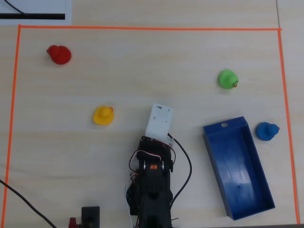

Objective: Grasp yellow duck and put it into box.

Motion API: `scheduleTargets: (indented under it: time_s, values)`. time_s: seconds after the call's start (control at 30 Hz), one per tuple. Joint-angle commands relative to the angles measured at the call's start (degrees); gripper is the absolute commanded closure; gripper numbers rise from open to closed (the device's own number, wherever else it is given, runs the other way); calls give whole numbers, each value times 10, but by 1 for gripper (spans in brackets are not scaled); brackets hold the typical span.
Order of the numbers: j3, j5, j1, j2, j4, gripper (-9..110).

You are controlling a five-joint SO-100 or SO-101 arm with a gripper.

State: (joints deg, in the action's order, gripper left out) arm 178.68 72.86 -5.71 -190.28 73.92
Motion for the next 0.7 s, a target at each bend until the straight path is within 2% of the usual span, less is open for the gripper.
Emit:
scheduleTargets:
  time_s: [0.0,0.3,0.37,0.5,0.67]
  values:
    - [-4,-4,4,6,10,101]
    - [-4,-3,4,6,10,99]
    - [-4,-1,4,6,10,93]
    - [-4,12,10,6,11,71]
    - [-11,-5,19,6,-27,63]
